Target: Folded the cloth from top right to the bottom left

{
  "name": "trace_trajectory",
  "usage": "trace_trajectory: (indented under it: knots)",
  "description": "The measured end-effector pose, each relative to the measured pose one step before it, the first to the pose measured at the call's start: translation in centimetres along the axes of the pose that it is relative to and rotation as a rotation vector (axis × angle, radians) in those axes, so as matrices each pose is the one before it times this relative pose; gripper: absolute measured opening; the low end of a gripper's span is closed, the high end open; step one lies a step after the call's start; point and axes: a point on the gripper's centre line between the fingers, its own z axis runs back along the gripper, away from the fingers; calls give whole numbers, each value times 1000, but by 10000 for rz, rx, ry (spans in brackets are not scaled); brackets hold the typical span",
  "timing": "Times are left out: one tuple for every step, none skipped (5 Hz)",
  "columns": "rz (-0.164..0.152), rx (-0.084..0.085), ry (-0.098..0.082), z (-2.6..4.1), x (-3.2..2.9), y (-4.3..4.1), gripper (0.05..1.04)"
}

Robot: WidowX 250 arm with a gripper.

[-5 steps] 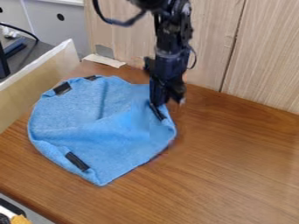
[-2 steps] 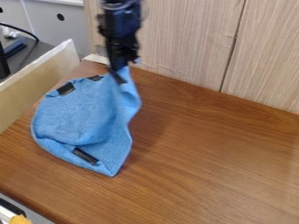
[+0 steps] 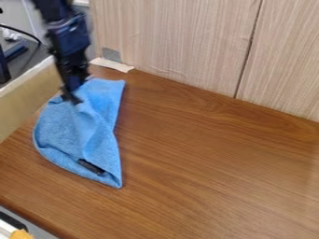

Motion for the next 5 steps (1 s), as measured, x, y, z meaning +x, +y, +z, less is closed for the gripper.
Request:
trace_trajectory:
  knots:
    - [-210, -22, 291, -2467, -2099, 443, 55]
    - [-291, 15, 167, -2370, -1341, -21, 70]
    - [-131, -34, 345, -994, -297, 106, 211]
    - [-70, 21, 201, 189, 158, -67, 460]
    - [28, -1, 129, 262, 141, 100, 768]
